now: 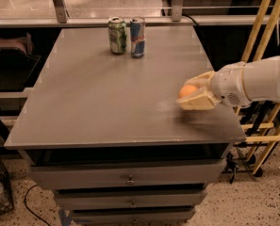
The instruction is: Move orange near redbull can
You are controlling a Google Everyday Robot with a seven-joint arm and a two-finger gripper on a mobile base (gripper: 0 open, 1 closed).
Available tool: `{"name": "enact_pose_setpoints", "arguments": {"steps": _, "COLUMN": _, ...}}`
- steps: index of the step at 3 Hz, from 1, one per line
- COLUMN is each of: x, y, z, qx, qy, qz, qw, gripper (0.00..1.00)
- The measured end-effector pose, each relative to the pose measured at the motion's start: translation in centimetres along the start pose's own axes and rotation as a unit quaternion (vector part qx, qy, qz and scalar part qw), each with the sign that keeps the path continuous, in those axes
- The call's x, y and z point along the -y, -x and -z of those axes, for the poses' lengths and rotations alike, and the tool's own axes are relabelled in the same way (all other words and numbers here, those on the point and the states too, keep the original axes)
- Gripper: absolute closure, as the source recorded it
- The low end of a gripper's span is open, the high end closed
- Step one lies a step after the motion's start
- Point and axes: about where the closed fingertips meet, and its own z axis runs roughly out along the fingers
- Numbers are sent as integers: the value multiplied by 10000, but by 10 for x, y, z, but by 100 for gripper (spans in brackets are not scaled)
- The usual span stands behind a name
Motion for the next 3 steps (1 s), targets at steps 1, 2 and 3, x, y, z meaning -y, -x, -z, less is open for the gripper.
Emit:
{"name": "enact_pose_setpoints", "arguments": {"steps": 1, "x": 41, "y": -19, "z": 33, "qx": 197, "qy": -363, "qz": -238, "qw": 9989, "gripper": 100}}
{"name": "enact_pose_setpoints", "arguments": {"steps": 2, "x": 46, "y": -17, "z": 35, "qx": 233, "qy": -406, "qz": -231, "qw": 9986, "gripper": 100}}
{"name": "enact_pose_setpoints", "arguments": {"steps": 3, "x": 49, "y": -12, "z": 26, "qx": 397, "qy": -371, "qz": -263, "qw": 9982, "gripper": 100}}
